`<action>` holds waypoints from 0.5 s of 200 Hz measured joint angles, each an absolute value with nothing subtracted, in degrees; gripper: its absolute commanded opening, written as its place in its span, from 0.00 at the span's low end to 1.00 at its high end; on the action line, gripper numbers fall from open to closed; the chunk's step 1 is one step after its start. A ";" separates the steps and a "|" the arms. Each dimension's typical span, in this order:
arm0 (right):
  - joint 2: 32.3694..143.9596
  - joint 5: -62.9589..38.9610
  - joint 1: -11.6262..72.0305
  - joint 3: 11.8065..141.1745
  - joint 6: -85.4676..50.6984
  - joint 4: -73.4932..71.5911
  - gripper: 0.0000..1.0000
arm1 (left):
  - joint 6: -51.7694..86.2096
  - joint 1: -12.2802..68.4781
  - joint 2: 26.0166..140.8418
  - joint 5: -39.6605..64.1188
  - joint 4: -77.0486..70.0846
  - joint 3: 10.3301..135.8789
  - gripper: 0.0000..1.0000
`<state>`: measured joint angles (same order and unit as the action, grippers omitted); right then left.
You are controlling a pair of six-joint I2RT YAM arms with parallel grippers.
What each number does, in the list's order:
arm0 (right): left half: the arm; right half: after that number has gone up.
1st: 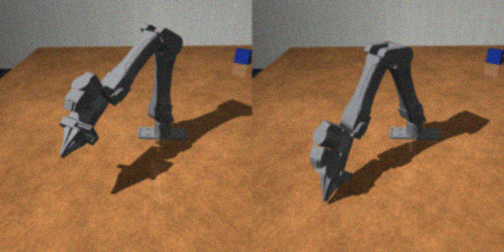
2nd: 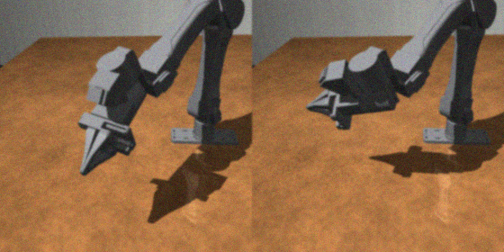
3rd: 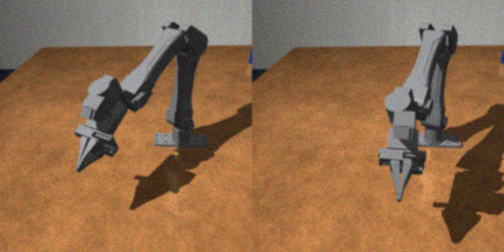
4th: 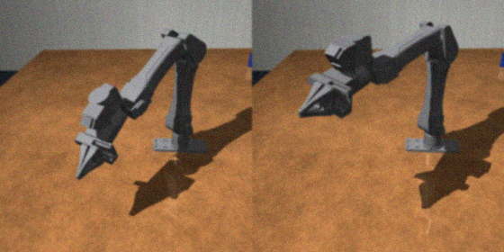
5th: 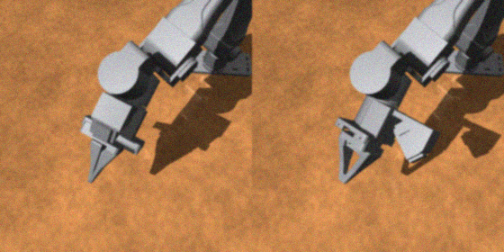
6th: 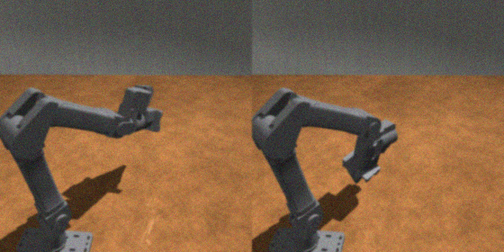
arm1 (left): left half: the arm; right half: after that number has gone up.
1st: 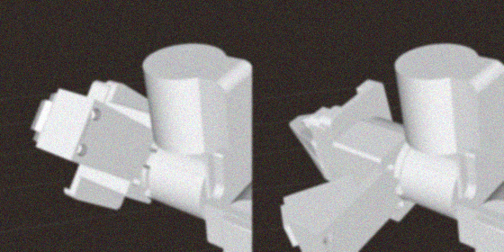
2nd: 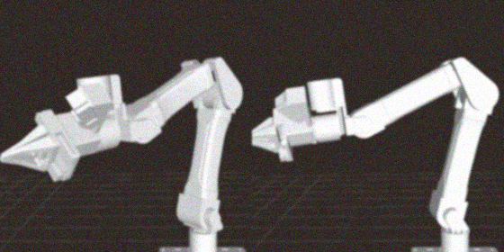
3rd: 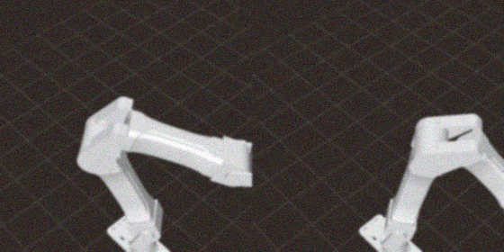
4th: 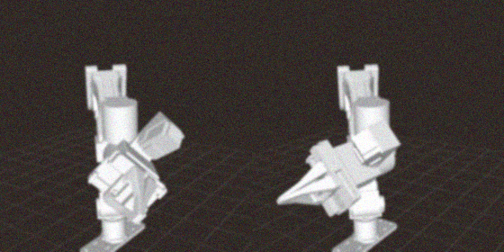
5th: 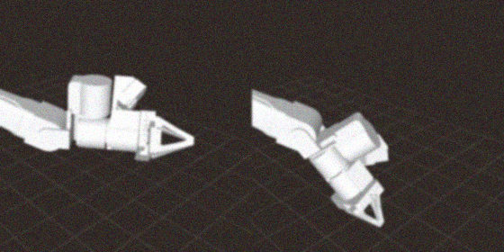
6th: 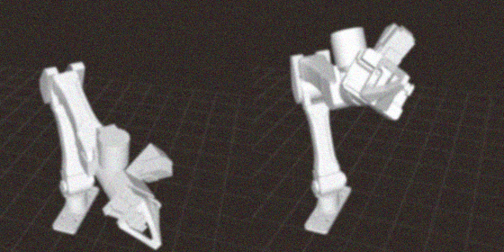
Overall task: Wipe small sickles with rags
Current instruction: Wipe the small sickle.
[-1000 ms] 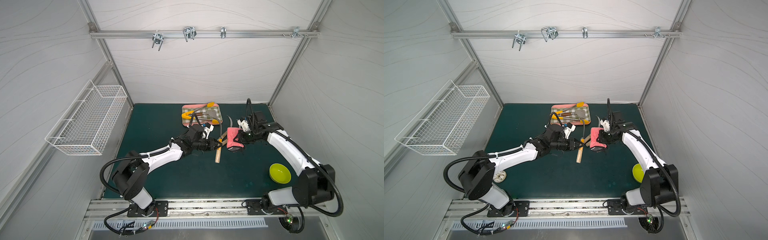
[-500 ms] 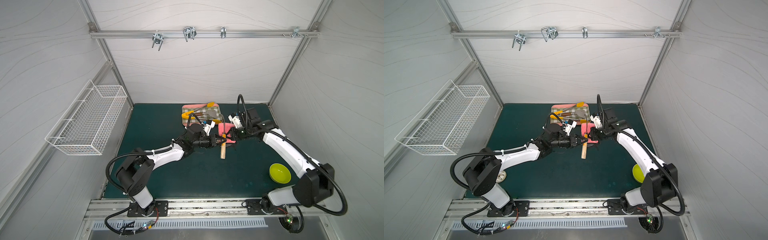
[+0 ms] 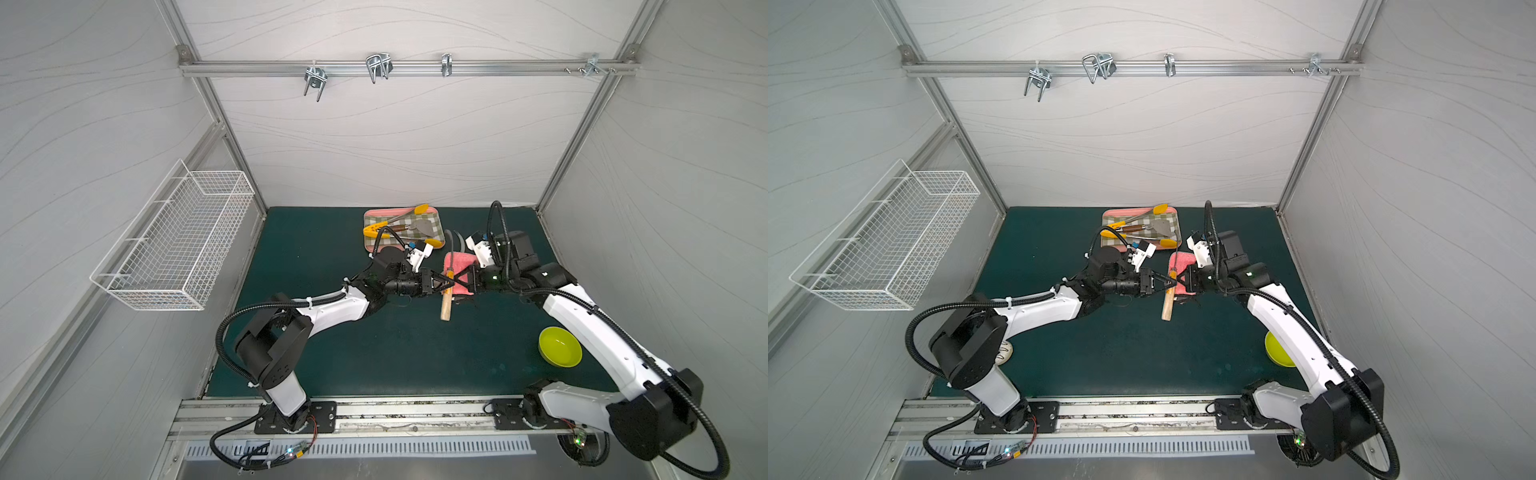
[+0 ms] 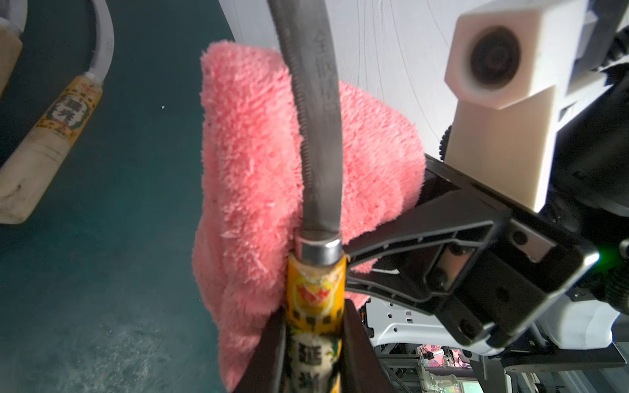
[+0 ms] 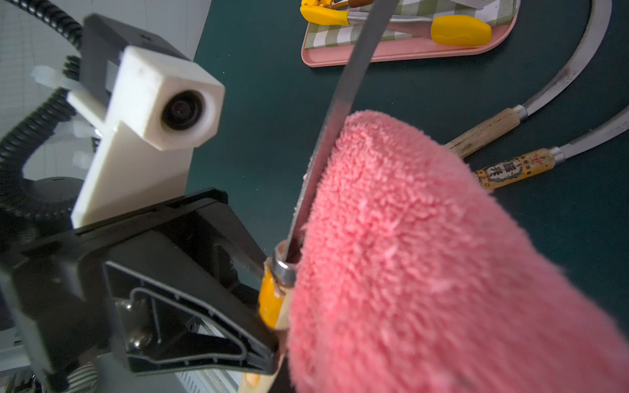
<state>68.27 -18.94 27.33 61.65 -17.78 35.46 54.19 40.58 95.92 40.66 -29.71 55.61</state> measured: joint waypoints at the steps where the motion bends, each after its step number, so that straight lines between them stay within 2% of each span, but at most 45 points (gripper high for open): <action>1: 68.25 -18.85 27.49 61.56 -17.82 35.53 0.02 | 54.22 40.53 95.96 40.51 -29.71 55.61 0.00; 62: 67.02 -19.44 38.13 59.99 -18.98 38.22 0.02 | 54.70 37.93 99.24 37.43 -29.45 56.27 0.00; 100: 65.28 -22.96 40.82 58.92 -19.09 38.39 0.02 | 55.33 37.26 100.55 36.42 -29.50 56.36 0.00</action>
<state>65.28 -22.96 40.82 58.92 -19.09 38.39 55.33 37.26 100.55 36.42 -29.50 56.36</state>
